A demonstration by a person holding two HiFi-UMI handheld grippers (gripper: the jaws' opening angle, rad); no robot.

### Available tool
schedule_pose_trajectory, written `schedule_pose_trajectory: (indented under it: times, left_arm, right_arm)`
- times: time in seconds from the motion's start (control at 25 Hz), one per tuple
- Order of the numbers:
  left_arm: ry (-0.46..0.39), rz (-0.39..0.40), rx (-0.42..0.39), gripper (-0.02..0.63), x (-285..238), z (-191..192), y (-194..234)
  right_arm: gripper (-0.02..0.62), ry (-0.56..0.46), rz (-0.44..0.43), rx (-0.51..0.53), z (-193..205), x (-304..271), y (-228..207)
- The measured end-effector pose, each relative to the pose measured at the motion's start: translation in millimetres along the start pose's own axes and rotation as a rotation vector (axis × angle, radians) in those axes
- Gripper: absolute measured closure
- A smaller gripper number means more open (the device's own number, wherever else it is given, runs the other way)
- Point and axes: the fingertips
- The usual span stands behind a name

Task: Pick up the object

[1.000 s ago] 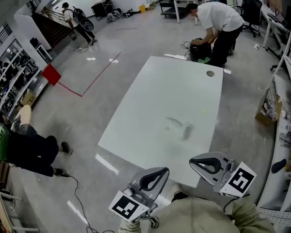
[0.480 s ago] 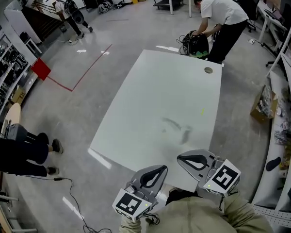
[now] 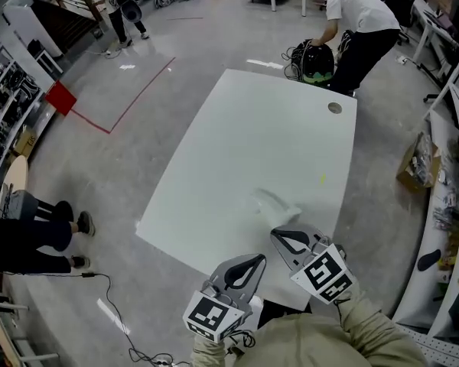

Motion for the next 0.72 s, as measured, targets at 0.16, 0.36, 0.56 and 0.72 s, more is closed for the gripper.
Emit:
schedule_pose_trajectory:
  times: [0.16, 0.36, 0.56, 0.72]
  left_arm:
    - [0.01, -0.015, 0.021, 0.6, -5, 3, 14]
    - [0.02, -0.032, 0.033, 0.6, -8, 11, 26]
    - [0.026, -0.05, 0.05, 0.6, -6, 13, 36]
    - [0.028, -0.06, 0.059, 0.6, -5, 13, 42]
  right_arm:
    - [0.592, 0.058, 0.091, 0.003, 2, -21, -22]
    - [0.489, 0.147, 0.138, 0.027, 15, -44, -39]
    - [0.365, 0.251, 0.128, 0.062, 27, -65, -46]
    - [0.308, 0.324, 0.111, 0.083, 29, -79, -51]
Point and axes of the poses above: the fingertips, and each gripper's own axes: x backward along the fingers, y to its left, z out of its underside, and after that the axes turned 2 degrees about y, right-handed
